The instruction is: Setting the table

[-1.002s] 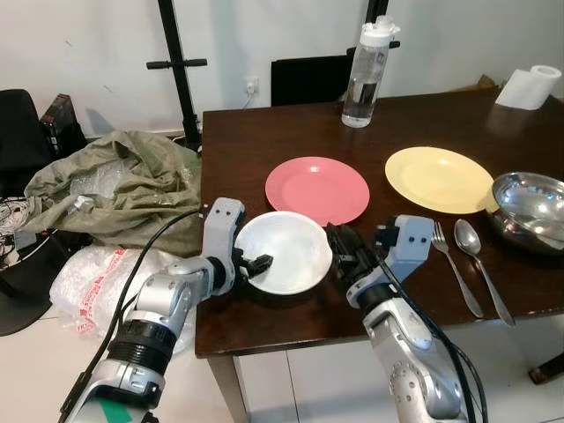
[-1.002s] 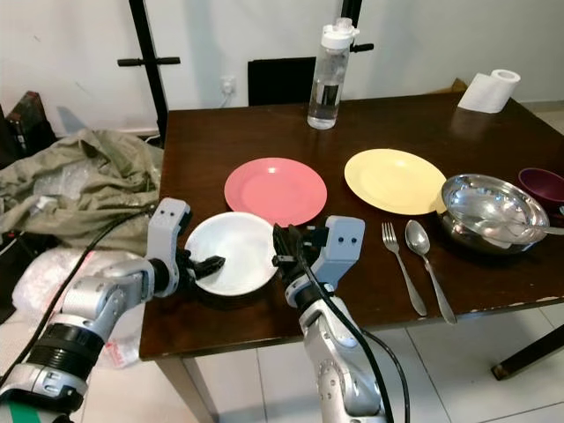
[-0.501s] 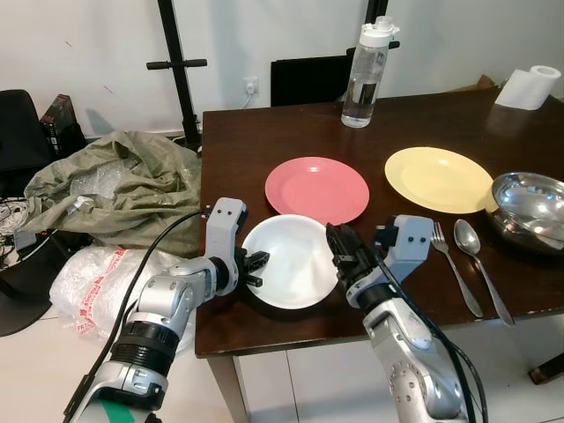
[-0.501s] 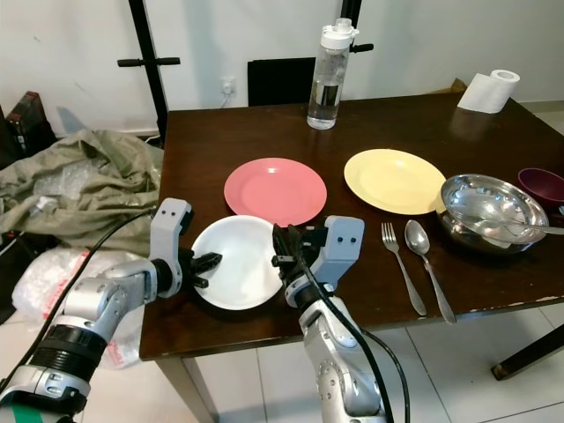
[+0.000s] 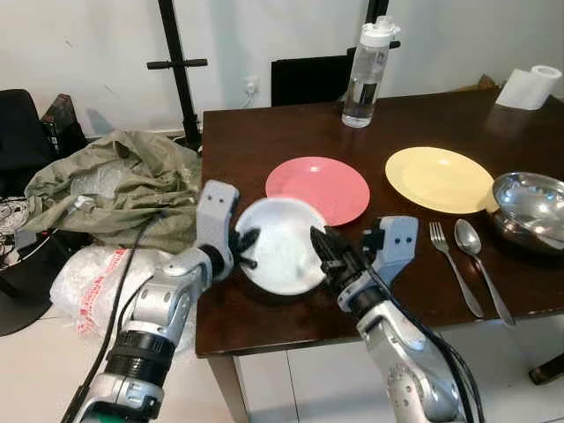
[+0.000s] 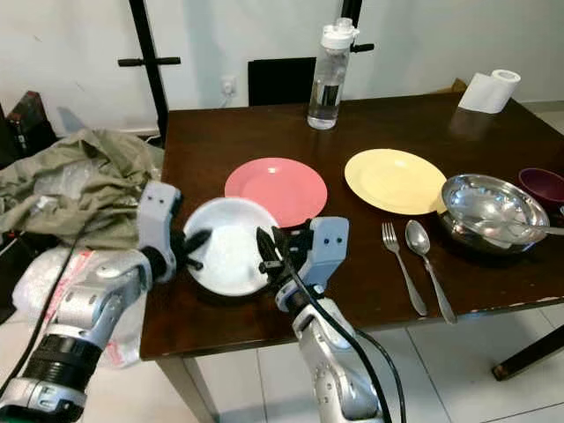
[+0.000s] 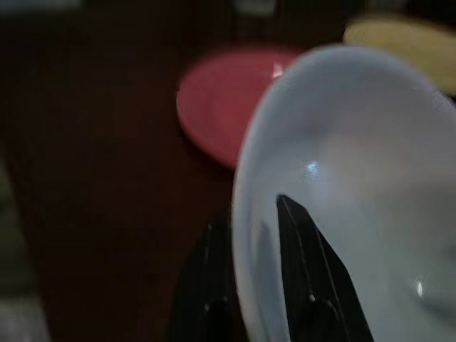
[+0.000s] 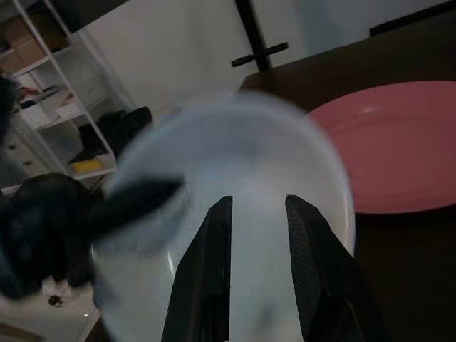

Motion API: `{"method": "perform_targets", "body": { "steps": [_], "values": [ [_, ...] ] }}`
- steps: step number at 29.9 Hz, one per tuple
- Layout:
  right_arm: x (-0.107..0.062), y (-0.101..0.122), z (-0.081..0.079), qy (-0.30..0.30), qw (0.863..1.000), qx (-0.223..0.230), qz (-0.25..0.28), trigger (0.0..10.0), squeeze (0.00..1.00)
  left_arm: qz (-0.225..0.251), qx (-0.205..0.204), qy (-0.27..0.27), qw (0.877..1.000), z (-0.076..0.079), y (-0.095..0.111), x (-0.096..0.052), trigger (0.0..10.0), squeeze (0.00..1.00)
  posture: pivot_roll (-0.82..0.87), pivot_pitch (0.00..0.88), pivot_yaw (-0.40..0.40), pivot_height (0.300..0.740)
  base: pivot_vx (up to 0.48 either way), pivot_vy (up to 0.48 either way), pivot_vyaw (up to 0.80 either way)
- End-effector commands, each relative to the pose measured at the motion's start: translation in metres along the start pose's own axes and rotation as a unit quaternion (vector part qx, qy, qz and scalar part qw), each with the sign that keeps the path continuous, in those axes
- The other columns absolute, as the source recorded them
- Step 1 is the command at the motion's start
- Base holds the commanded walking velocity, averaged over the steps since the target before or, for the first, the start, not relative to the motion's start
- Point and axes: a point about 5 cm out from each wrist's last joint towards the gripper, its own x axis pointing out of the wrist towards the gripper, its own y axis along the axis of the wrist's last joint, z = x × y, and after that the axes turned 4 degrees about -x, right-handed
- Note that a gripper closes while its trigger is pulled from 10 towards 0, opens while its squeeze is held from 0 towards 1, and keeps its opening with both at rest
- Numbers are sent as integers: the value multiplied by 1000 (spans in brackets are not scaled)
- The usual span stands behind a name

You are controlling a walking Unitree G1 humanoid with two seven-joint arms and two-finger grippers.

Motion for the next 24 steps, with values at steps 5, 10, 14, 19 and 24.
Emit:
{"method": "perform_targets", "body": {
  "steps": [5, 10, 14, 19, 24],
  "values": [
    [0, 8, -9, 33, 999, 1, 20, 10000, 0, 107, 69, 13, 992, 3, 32, -14, 10000, 0, 71, 145, 124, 740, 0, 0, 0],
    [6, 12, -12, 41, 999, -4, 27, 10000, 0, 134, 89, 8, 987, 7, 41, -20, 10000, 0, 80, 149, 121, 740, 0, 0, 0],
    [10, 10, -10, 36, 999, -1, 23, 10000, 0, 141, 92, 3, 986, 9, 42, -23, 10000, 0, 85, 150, 118, 740, 0, 0, 0],
    [15, 10, 1, -13, 1000, -11, 20, 10000, 0, 155, 108, -3, 982, 16, 47, -27, 10000, 0, 86, 152, 117, 740, 0, 0, 0],
    [23, 16, 11, -41, 998, -25, 37, 10000, 0, 186, 187, 36, 964, 13, 58, -31, 10000, 0, 86, 153, 119, 740, 0, 0, 0]
  ]
}}
